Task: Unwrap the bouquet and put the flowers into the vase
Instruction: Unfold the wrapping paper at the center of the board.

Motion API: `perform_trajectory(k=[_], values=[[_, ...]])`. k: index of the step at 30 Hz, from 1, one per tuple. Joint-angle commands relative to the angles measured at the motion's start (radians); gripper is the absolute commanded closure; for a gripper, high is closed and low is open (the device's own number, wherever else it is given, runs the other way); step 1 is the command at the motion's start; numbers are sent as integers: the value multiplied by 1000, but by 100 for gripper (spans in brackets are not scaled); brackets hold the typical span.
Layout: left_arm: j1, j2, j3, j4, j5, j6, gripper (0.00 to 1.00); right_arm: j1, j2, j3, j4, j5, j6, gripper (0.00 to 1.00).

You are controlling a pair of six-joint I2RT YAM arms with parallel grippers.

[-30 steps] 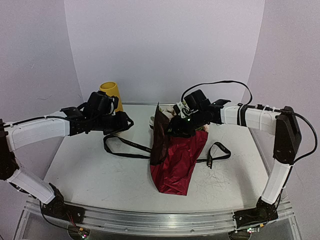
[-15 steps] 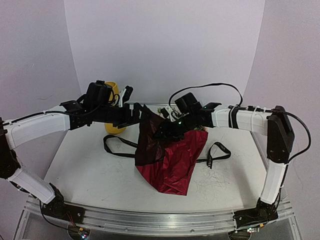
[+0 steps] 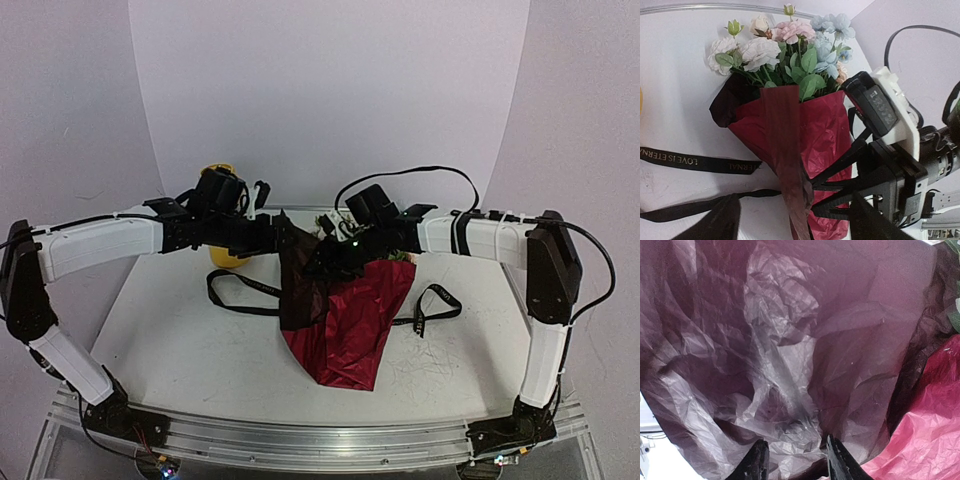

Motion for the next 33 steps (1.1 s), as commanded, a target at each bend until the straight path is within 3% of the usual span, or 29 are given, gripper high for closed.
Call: perform_trajectory(k=[1, 6, 8, 11, 23, 28, 33], values=[[1, 37, 76, -20, -43, 14, 39, 4, 10, 43, -2, -8, -1, 60], [1, 48, 72, -56, -129, 8, 86, 3, -23, 25, -20, 108, -22, 56], [2, 43, 62, -111, -228, -15, 99, 2, -29, 25, -51, 179, -42, 50], [6, 37, 39, -174, -295, -11, 100, -1, -6, 68, -120, 216, -64, 43], [6, 114, -57, -250, -402, 75, 100, 38, 140, 197, -332, 536, -41, 40], [6, 131, -86, -261, -485, 58, 100, 73, 174, 228, -366, 643, 2, 25], [6, 116, -144, -261, -522, 76, 100, 130, 243, 314, -432, 748, 49, 28]])
